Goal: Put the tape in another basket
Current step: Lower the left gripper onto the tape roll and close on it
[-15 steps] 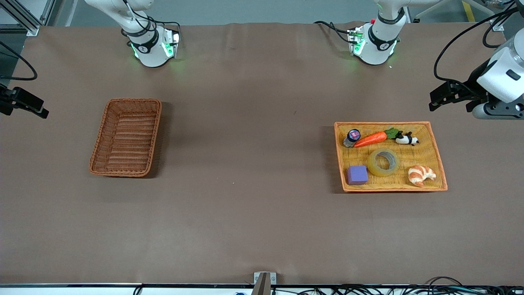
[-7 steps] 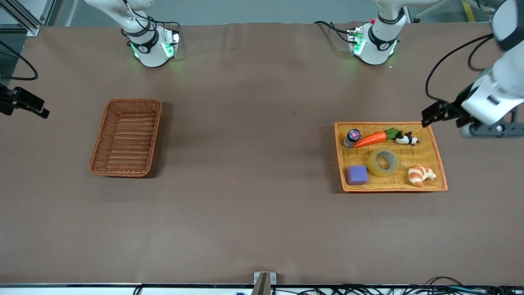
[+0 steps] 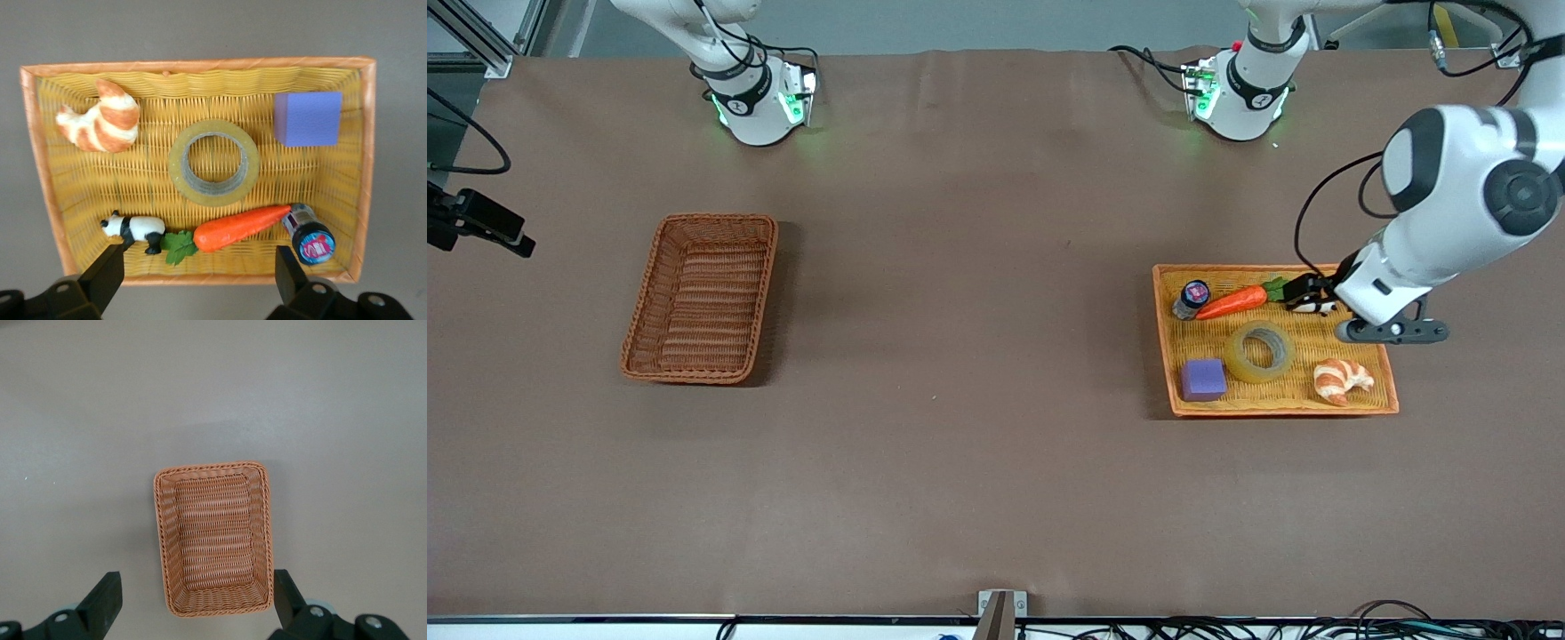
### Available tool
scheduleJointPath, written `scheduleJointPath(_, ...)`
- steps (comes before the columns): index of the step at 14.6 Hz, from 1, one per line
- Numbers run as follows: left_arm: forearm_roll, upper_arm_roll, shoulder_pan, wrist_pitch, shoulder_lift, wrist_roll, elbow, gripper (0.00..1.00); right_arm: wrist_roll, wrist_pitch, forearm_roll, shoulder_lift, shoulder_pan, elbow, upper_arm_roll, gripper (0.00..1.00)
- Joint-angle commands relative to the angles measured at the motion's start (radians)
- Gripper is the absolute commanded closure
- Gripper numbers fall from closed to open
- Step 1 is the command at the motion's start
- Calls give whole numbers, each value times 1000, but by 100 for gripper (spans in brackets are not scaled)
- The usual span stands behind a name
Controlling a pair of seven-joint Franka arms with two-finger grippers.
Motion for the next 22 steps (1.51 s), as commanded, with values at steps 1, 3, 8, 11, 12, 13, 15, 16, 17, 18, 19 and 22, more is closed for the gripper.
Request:
scheduleJointPath(1, 23, -1, 26, 58, 57, 18, -12, 0, -13, 6, 16, -1, -3, -7, 0, 0)
scheduleJointPath(3, 48, 11, 28, 112, 95, 19, -26, 0, -13, 5, 16, -1, -3, -7, 0, 0)
scheduleJointPath(8, 59, 35, 28, 213, 208, 41, -31, 0, -13, 6, 16, 1, -3, -7, 0, 0)
scheduleJointPath(11, 59, 35, 28, 259, 273, 41, -31, 0, -11, 8, 16, 4, -3, -7, 2, 0)
scheduleJointPath(12, 59, 40, 26, 270, 290, 42, -27, 0, -11, 6, 16, 4, -3, -7, 2, 0)
scheduleJointPath(13, 59, 40, 26, 301, 305, 41, -29, 0, -13, 6, 16, 7, -3, -7, 2, 0)
scheduleJointPath(15, 59, 40, 26, 330, 324, 41, -27, 44, -11, 6, 16, 7, -3, -7, 2, 0)
scheduleJointPath(16, 59, 42, 28, 324, 327, 42, -24, 76, -11, 6, 16, 7, -3, -7, 2, 0)
scheduleJointPath(17, 59, 45, 26, 316, 327, 42, -26, 94, -11, 8, 16, 7, -5, -7, 2, 0)
scheduleJointPath(18, 59, 52, 26, 303, 327, 39, -24, 100, -11, 8, 17, 7, -5, -7, 2, 0)
scheduleJointPath(19, 59, 54, 23, 304, 328, 39, -26, 100, -11, 8, 17, 7, -5, -7, 2, 0)
scheduleJointPath(22, 59, 52, 22, 305, 293, 28, -26, 100, -11, 8, 17, 9, -6, -7, 2, 0)
